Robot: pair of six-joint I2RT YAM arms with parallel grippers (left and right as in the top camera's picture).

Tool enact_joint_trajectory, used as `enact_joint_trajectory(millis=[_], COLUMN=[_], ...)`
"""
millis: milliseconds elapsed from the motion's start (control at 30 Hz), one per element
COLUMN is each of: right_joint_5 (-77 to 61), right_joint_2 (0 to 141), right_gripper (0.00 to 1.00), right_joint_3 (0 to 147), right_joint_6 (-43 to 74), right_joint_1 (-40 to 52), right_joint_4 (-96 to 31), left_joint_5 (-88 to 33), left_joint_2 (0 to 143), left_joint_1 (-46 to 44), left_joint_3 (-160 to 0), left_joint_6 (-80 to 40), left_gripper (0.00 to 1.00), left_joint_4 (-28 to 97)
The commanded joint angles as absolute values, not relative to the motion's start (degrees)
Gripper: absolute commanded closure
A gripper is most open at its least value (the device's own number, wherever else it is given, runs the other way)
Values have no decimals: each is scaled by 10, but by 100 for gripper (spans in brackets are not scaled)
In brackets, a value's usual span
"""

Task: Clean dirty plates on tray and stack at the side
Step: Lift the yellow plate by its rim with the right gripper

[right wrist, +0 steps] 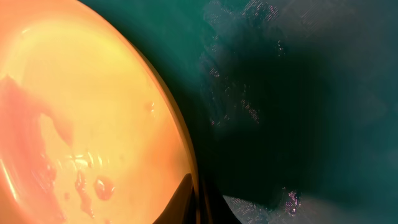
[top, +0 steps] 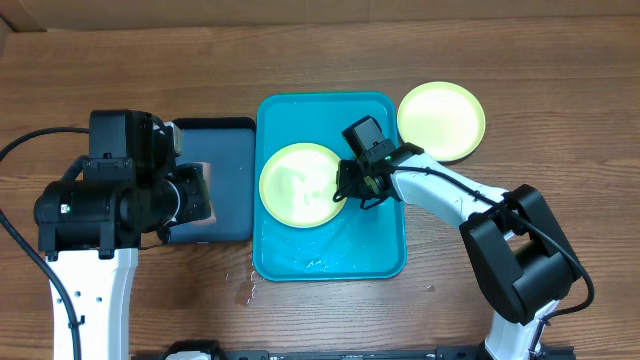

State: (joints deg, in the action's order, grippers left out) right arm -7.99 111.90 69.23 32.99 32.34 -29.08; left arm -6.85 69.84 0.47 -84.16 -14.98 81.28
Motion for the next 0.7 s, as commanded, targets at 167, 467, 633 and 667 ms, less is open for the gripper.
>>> enact_joint_trajectory(millis=[167, 467, 633, 667], right_joint_5=[-107, -136, -136, -136], right_joint_2=[1112, 1112, 1112, 1113], right_gripper=[96, 96, 96, 96], right_joint_3=[733, 855, 871, 870], right_joint_6=[330, 330, 330, 330], right_joint_1=[294, 286, 321, 331], right_joint_4=[-354, -456, -403, -387], left_joint_5=[-75, -75, -75, -76], left_joint_2=[684, 684, 684, 684], left_joint_1=[3, 3, 3, 3], left_joint_3=[-845, -845, -845, -845], left_joint_6=[-141, -136, -132, -130], left_gripper=[96, 96, 96, 96], left_joint_4=[811, 810, 810, 810])
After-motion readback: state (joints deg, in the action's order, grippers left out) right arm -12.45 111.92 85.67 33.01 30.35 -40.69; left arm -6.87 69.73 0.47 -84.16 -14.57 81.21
